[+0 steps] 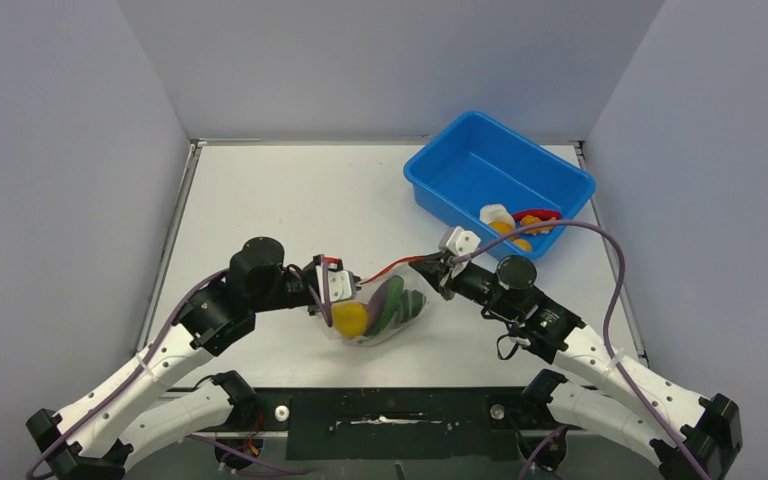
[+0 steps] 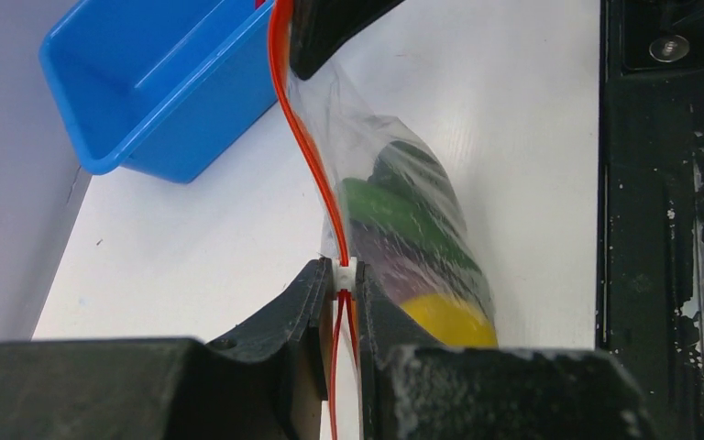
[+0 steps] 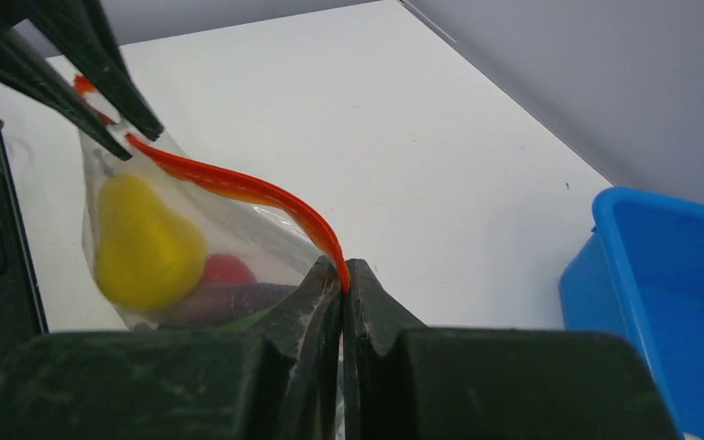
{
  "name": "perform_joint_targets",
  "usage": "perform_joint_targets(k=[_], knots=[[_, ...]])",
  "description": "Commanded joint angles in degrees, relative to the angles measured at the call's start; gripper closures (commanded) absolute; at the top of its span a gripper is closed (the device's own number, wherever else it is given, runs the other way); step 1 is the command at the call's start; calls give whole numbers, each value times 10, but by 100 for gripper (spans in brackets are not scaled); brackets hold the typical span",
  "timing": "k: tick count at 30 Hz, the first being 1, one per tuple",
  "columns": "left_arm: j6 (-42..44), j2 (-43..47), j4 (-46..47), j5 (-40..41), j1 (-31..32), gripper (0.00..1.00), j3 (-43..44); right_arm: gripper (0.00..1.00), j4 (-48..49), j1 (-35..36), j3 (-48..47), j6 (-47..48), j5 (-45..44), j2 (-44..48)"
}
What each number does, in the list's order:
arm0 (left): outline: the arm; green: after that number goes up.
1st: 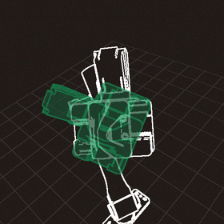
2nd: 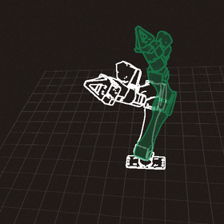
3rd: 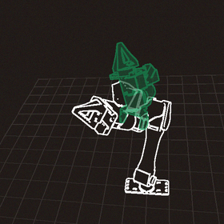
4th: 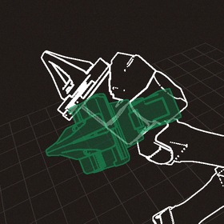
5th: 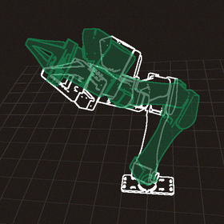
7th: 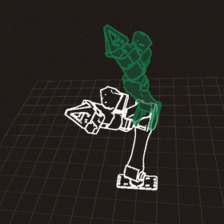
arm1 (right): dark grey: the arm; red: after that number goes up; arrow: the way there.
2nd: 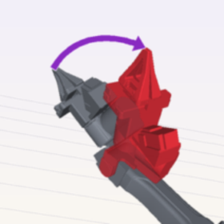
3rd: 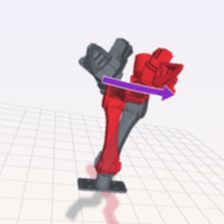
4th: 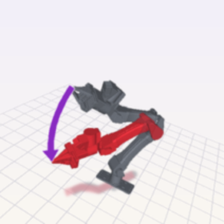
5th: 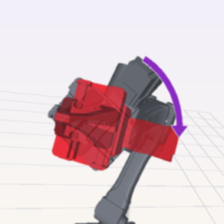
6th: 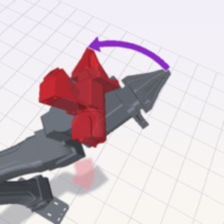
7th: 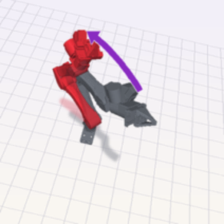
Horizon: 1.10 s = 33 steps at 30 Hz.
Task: Place the food in the zip-top bag and seal the zipper
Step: Zip the zipper food storage bag at the center of the board.
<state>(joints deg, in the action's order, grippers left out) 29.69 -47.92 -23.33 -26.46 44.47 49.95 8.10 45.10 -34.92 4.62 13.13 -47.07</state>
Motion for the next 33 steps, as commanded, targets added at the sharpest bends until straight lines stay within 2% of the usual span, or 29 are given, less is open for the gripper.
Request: perform_joint_targets(k=[1, 6, 19, 28, 33], knots=[[2, 28, -25, 25, -5, 100, 2, 100, 42, -47, -5, -41, -112, 30], [2, 34, -31, 30, -5, 100, 1, 100, 69, -78, 23, -70, -98, 57], [1, 44, -65, 44, -5, 100, 11, 100, 32, -118, 19, -69, -126, 64], [0, 69, -88, 62, -5, 100, 4, 100, 28, -167, 30, -85, -114, 77], [2, 85, -93, 84, -5, 100, -10, 100, -8, -201, 17, -96, -118, 73]])
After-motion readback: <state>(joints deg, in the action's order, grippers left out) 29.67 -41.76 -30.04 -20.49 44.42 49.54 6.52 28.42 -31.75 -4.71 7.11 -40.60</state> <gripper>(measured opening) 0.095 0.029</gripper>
